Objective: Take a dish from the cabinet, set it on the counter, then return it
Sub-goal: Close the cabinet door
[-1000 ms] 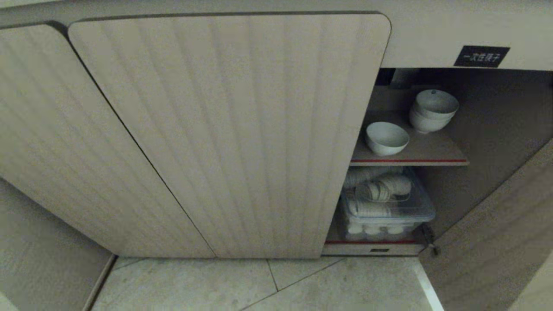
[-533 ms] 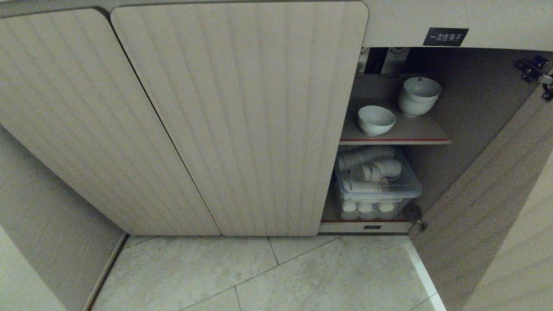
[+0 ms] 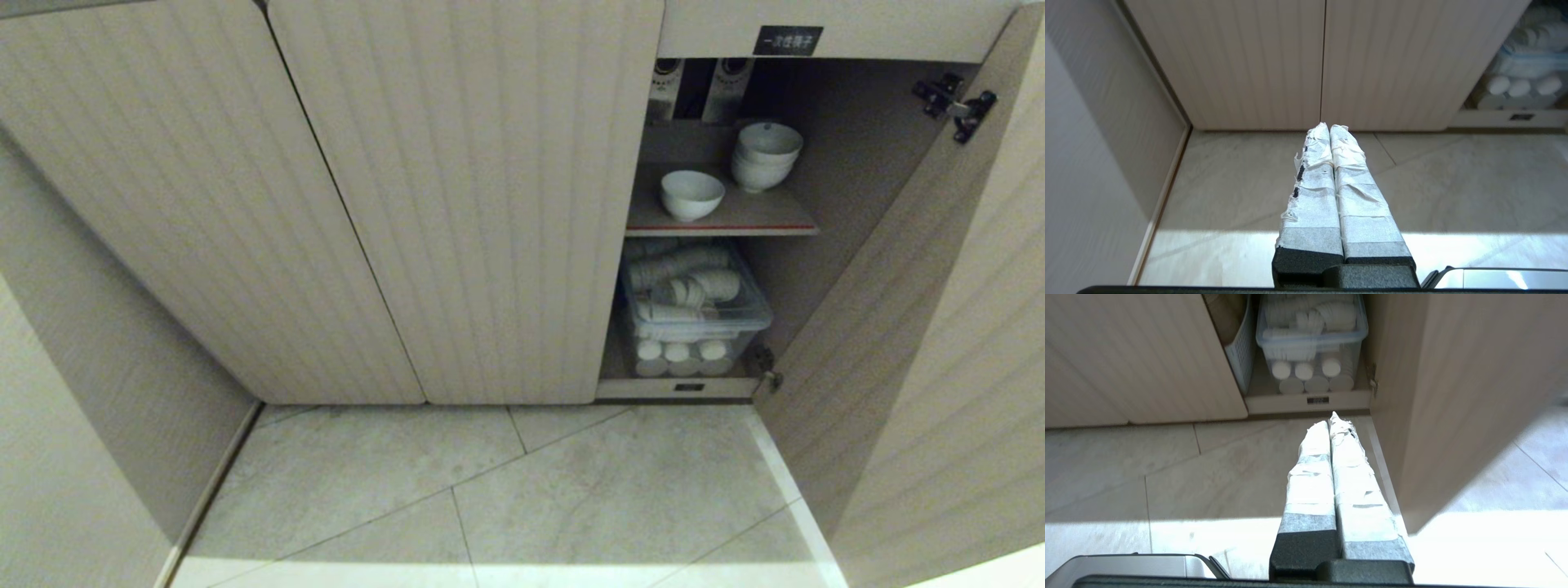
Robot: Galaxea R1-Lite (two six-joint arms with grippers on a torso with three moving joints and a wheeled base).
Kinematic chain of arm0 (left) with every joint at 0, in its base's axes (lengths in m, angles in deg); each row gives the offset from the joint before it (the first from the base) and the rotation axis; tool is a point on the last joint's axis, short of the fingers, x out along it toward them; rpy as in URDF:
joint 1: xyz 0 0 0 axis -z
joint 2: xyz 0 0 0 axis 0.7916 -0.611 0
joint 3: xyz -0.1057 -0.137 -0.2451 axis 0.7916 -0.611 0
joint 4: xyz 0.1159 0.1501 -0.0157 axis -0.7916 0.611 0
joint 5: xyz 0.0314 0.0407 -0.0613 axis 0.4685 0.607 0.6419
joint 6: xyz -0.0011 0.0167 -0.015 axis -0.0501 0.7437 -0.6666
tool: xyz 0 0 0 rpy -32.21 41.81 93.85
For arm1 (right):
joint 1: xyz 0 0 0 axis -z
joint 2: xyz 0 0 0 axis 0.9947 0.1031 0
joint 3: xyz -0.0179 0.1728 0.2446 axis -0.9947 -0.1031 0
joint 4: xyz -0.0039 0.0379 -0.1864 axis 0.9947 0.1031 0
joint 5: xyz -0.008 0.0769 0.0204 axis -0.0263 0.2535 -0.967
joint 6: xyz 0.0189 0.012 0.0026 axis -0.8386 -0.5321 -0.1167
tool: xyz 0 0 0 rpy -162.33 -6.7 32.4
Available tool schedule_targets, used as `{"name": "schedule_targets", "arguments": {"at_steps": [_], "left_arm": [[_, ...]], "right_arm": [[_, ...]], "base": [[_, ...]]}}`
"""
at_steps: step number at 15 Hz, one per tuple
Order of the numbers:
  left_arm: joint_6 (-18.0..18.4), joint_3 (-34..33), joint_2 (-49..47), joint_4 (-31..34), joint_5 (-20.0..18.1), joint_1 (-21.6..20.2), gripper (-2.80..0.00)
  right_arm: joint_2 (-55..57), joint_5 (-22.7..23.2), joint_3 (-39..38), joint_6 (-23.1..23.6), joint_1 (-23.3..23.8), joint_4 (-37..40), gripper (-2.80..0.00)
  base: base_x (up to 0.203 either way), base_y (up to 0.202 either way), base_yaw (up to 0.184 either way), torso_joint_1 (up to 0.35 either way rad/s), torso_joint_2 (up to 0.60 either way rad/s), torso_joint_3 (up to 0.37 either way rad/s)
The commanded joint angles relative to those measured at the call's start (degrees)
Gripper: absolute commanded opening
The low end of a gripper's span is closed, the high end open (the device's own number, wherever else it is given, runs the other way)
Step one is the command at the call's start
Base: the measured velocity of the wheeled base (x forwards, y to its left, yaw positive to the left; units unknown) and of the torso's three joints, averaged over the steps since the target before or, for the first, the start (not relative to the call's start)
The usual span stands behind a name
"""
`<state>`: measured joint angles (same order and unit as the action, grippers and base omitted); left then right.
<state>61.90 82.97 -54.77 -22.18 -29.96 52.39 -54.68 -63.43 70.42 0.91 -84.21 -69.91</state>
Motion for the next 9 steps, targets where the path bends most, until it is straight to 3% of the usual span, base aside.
{"name": "schedule_targets", "arguments": {"at_steps": [1,3,9], "left_arm": [[0.0,0.0,0.0,0.0,0.0,0.0,-2.80],[0.0,0.0,0.0,0.0,0.0,0.0,-2.80],[0.0,0.0,0.0,0.0,0.0,0.0,-2.80]], "right_arm": [[0.1,0.0,0.0,-0.1,0.0,0.0,-2.80],[0.1,0.0,0.0,0.0,0.0,0.0,-2.80],[0.1,0.0,0.0,0.0,0.0,0.0,-2.80]], "base": [[-0.193,0.000,0.001,0.002,0.00,0.007],[-0.147,0.000,-0.001,0.002,0.00,0.005],[0.000,0.000,0.000,0.000,0.00,0.000]]}}
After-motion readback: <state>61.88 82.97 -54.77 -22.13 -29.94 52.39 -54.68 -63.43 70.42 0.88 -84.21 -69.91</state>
